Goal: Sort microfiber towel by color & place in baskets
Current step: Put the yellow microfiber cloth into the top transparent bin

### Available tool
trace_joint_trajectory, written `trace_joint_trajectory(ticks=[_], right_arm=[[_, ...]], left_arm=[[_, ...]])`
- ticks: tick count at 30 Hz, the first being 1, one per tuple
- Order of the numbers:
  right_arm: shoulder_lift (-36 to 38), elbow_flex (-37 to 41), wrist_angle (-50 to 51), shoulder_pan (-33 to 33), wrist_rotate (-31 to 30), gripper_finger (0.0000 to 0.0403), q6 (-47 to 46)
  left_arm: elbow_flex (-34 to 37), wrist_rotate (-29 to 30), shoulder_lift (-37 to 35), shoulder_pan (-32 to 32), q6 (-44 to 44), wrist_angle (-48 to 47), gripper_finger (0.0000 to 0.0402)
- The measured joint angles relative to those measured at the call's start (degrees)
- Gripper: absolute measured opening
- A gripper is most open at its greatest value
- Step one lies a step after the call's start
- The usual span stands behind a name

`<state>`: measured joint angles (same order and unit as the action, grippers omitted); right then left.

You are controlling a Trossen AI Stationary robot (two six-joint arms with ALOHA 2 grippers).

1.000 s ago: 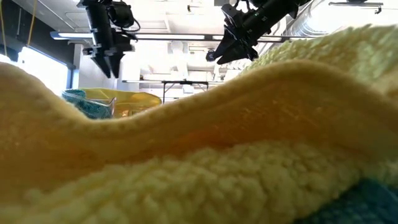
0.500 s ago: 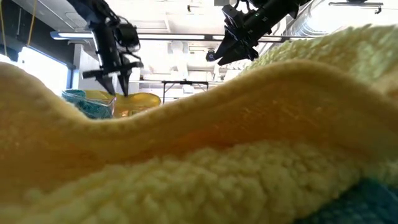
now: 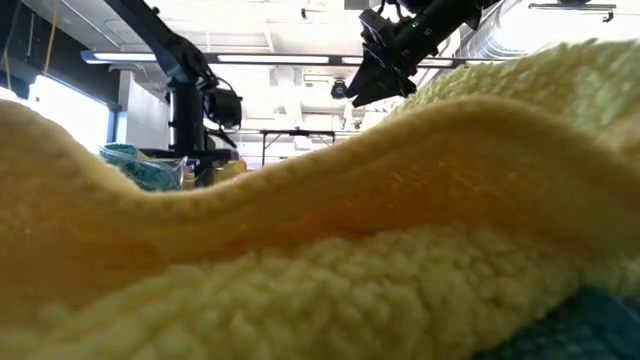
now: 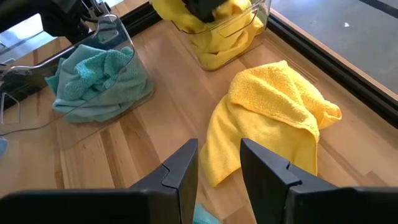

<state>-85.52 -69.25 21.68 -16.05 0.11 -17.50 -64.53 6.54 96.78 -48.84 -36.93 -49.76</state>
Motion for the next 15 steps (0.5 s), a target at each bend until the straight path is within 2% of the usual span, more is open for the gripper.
trace_joint_trajectory(ticks=[9,15], right_arm=[[-0.02,0.0,0.36,0.0,0.37,0.0114,1.09],[-0.02,0.0,0.38,0.0,0.37,0.0114,1.51]], left_arm=[[-0.11,1.69,5.03,0.64,-1.07,0.64,0.0172],[-0.09,1.86,4.48,0.64,-3.1,0.54,0.0172]])
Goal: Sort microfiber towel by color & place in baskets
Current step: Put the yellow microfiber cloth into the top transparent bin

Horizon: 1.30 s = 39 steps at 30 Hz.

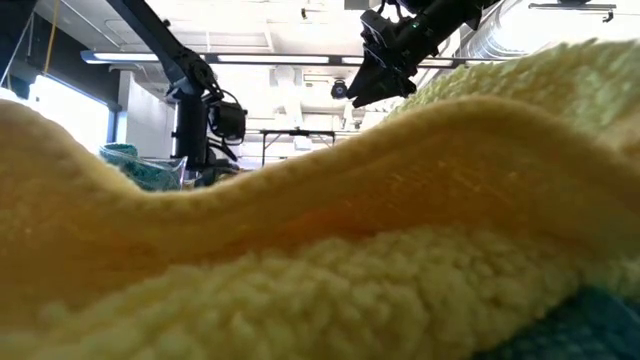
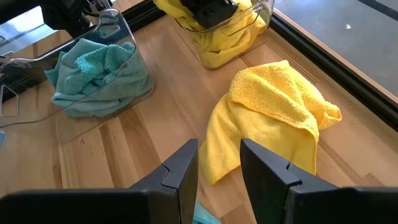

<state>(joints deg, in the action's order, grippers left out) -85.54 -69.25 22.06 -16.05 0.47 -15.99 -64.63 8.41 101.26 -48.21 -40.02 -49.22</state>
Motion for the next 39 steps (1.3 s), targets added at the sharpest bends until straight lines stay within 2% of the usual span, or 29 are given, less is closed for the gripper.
trace_joint_trajectory(ticks=[13,18,24,28,31,35,39], right_arm=[[0.0,0.0,3.09,0.0,0.02,0.0114,0.0],[0.02,0.0,9.34,0.04,-0.76,0.0114,0.02],[0.02,0.0,20.17,2.96,-5.3,0.0114,0.06],[0.02,0.04,26.22,6.77,-9.1,0.0114,0.9],[0.7,2.38,27.67,10.32,-11.29,0.0114,-0.13],[4.04,9.83,27.94,14.68,-11.13,0.0114,-6.27],[10.42,17.08,28.92,19.7,-9.01,0.0114,-18.96]], left_arm=[[0.05,2.62,-16.26,0.09,-3.82,-0.8,0.0172],[0.07,3.16,-23.69,4.0,-1.87,-0.84,0.0172],[0.07,9.14,-29.95,16.16,-7.5,-0.93,0.0172],[0.07,12.54,-30.23,26.34,-12.65,-0.86,0.0172],[0.07,17.35,-29.59,34.05,-17.19,-0.54,0.0172],[0.07,21.7,-29.14,42.32,-23.49,-0.62,0.0172],[0.07,22.18,-28.9,48.03,-24.63,-0.58,0.0172]])
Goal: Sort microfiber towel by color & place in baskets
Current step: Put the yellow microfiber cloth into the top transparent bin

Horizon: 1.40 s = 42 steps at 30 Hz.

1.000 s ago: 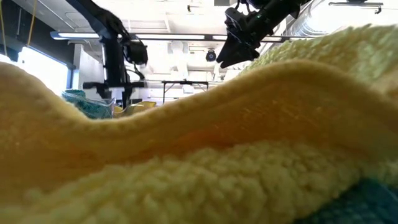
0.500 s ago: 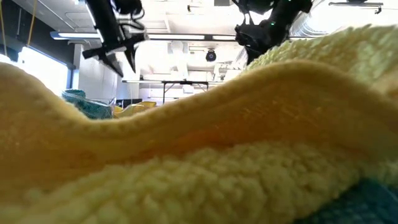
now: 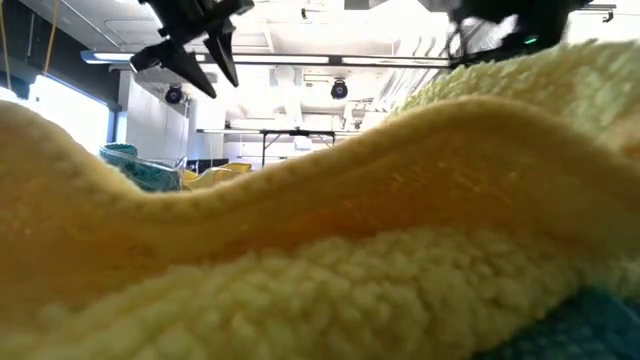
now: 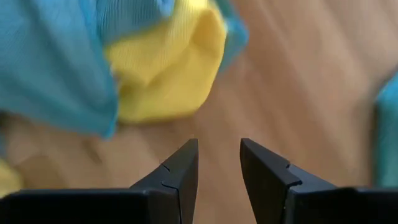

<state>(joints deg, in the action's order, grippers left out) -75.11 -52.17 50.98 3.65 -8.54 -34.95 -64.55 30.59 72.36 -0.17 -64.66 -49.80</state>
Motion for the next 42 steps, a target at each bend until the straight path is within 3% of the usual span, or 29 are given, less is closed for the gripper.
trace_joint_trajectory(ticks=[4,9,13,21,28,35,42], right_arm=[[6.95,3.57,0.25,6.42,1.08,0.0114,-16.29],[11.28,2.59,0.76,15.88,-1.24,0.0107,-35.14],[10.8,-0.79,1.23,22.88,-2.16,0.0087,-46.77],[3.54,-8.5,10.7,33.0,-3.06,0.0046,-65.61],[-4.54,-13.81,10.95,38.05,-3.08,0.0025,-75.42],[-11.45,-18.35,10.96,38.9,-0.04,0.0015,-75.71],[-13.57,-19.14,15.56,40.65,14.6,0.0025,-76.22]], left_arm=[[0.0,0.2,-0.06,3.7,0.36,0.44,0.0172],[0.0,-1.0,-0.07,6.2,6.29,0.42,0.0172],[0.0,-4.89,-0.09,7.53,11.46,0.38,0.0172],[0.0,-6.48,-0.09,10.06,18.25,0.35,0.0172],[0.0,-9.38,-0.09,10.55,21.79,0.21,0.0172],[0.0,-9.52,-0.09,11.84,23.31,0.13,0.0172],[0.0,-11.04,-0.09,12.56,22.81,0.15,0.0172]])
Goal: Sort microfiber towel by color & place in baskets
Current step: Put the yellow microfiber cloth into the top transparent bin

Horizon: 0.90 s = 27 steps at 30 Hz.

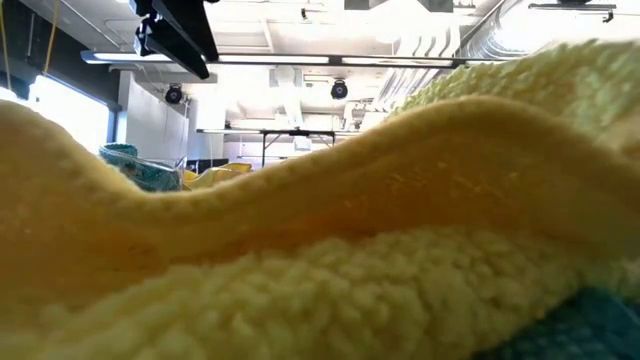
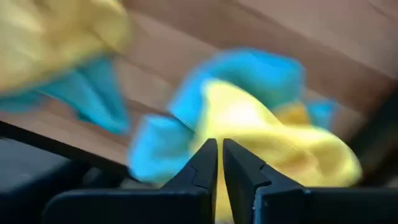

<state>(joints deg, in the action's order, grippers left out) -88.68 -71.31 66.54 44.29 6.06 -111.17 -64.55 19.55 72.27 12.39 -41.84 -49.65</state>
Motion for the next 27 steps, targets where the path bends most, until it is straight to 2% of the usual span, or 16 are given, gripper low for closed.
trace_joint_trajectory(ticks=[2,6,12,16,23,27], right_arm=[[0.0,0.0,2.05,1.09,3.8,0.0039,-1.33],[0.0,0.0,2.94,3.84,7.68,0.0083,-4.17],[0.0,0.01,2.84,8.18,9.01,0.0156,-7.38],[0.02,1.68,1.83,10.09,8.86,0.019,-10.03],[0.02,9.12,-7.63,11.8,5.65,0.02,-12.78],[-0.02,11.93,-11.95,11.76,4.39,0.0177,-13.66]], left_arm=[[0.0,0.0,0.0,0.1,-0.3,0.04,0.0172],[0.0,0.02,0.0,0.1,-0.97,0.03,0.0172],[0.0,0.09,0.0,0.08,-1.47,0.32,0.0172],[0.0,0.13,0.0,0.08,-1.56,0.33,0.0172],[0.0,0.14,0.0,0.01,-1.51,1.74,0.0172],[0.0,-0.56,0.0,0.01,-0.51,4.1,0.0172]])
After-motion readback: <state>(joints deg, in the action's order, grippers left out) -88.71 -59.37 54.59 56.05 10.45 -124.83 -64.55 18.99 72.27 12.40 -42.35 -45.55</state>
